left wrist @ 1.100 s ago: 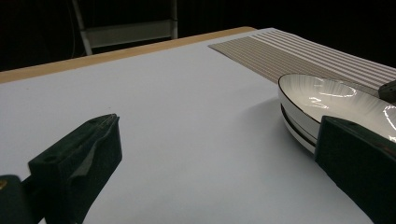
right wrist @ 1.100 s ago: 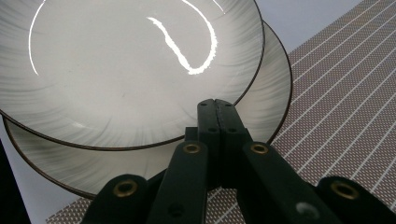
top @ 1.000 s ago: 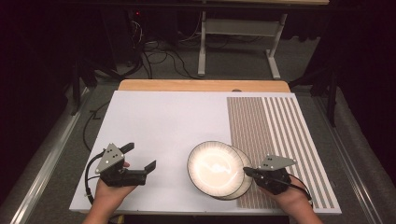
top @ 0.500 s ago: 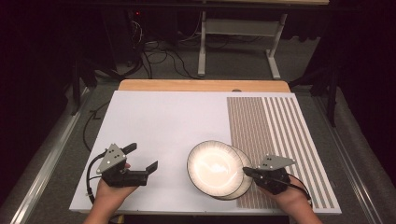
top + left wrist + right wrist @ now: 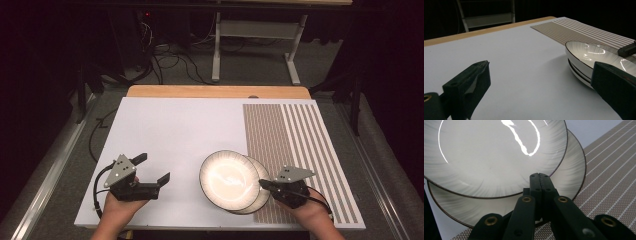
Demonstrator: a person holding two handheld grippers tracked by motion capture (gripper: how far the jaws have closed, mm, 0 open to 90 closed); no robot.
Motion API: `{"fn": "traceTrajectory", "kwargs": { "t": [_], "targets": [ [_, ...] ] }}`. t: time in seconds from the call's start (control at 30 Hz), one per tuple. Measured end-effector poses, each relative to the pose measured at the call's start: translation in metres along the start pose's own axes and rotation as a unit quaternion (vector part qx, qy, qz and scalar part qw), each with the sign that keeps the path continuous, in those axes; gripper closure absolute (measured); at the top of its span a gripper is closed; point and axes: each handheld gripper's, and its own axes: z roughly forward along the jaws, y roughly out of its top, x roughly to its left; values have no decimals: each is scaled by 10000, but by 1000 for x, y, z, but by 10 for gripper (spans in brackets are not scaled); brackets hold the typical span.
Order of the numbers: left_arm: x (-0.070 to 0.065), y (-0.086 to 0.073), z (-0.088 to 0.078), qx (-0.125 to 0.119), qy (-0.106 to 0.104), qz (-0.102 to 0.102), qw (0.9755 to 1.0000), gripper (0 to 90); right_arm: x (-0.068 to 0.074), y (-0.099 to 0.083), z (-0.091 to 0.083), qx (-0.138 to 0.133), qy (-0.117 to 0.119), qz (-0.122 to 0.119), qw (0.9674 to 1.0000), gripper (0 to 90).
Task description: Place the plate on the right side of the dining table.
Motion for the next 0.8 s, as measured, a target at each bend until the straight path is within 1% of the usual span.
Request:
{"fn": "traceTrajectory", "kwargs": {
  "t": [0.07, 0.17, 0.2, 0.3, 0.47, 0.5, 0.53, 0.73, 0.8],
  "targets": [
    [0, 0, 0, -4, -11, -26, 10000, 33, 4, 2, 3, 47, 22, -80, 10000, 900],
    [0, 0, 0, -16, -36, -63, 10000, 33, 8, 4, 6, 58, 49, -135, 9999, 900],
    [0, 0, 0, -39, -52, -95, 9999, 33, 9, 4, 6, 108, 57, -154, 9998, 900],
    [-2, 0, 1, -80, -111, -177, 9998, 33, 10, 5, 7, 94, 51, -166, 9998, 900],
    [-5, 2, 5, 17, -227, -260, 9994, 34, 12, 5, 9, 82, 81, -159, 9998, 900],
    [-6, 3, 6, 37, -233, -284, 9993, 33, 13, 6, 9, 117, 85, -192, 9997, 900],
    [-7, 3, 8, 54, -248, -303, 9992, 33, 13, 6, 10, 87, 85, -222, 9997, 900],
    [-13, 11, 16, 65, -331, -449, 9984, 33, 15, 8, 11, 131, 67, -260, 9996, 900],
    [-16, 17, 20, 98, -358, -450, 9983, 33, 15, 7, 12, 134, 59, -250, 9996, 900]
  ]
}}
